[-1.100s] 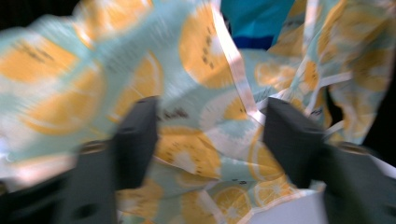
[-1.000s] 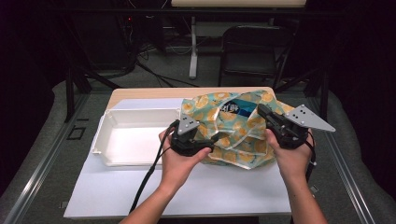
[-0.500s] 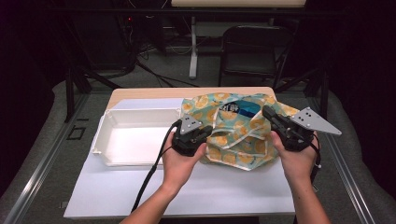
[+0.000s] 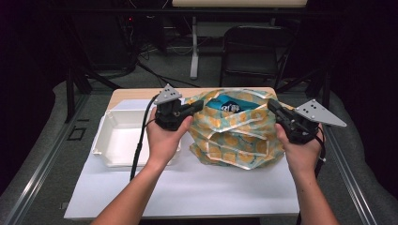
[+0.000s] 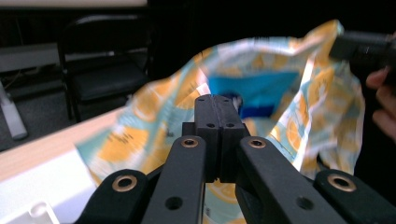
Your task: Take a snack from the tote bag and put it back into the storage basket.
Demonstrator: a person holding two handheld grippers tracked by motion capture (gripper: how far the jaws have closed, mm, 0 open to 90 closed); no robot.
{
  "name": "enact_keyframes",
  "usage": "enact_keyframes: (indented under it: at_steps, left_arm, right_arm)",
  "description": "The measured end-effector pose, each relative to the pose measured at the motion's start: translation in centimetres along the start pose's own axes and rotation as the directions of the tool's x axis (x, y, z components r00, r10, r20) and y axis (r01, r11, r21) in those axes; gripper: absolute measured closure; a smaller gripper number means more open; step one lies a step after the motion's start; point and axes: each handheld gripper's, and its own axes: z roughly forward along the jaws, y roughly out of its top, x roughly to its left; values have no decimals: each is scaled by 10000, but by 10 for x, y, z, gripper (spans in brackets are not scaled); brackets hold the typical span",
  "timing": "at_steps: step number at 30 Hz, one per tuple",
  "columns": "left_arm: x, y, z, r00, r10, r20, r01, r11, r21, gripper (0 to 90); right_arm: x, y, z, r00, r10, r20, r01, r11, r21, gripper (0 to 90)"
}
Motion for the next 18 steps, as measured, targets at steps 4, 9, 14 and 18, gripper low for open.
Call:
enact_keyframes:
  at_steps: [4,9,14,18]
  left_arm:
    - [11,16,3,10000,-65,-37,64,9997,-233,900]
    - [40,32,15,9962,-818,-284,808,9961,-340,900]
    - [71,26,34,9764,-2157,111,2159,9762,-201,900]
    - [90,1,56,9492,-3115,443,3088,9493,585,900]
  right_arm:
    - [-5,6,5,9999,-88,112,88,10000,-3,900]
    - [-16,15,15,9996,-122,264,120,9999,105,900]
    - [-26,15,29,9991,-87,427,61,9982,599,900]
    - [-31,-5,48,9968,236,767,-364,9848,1696,900]
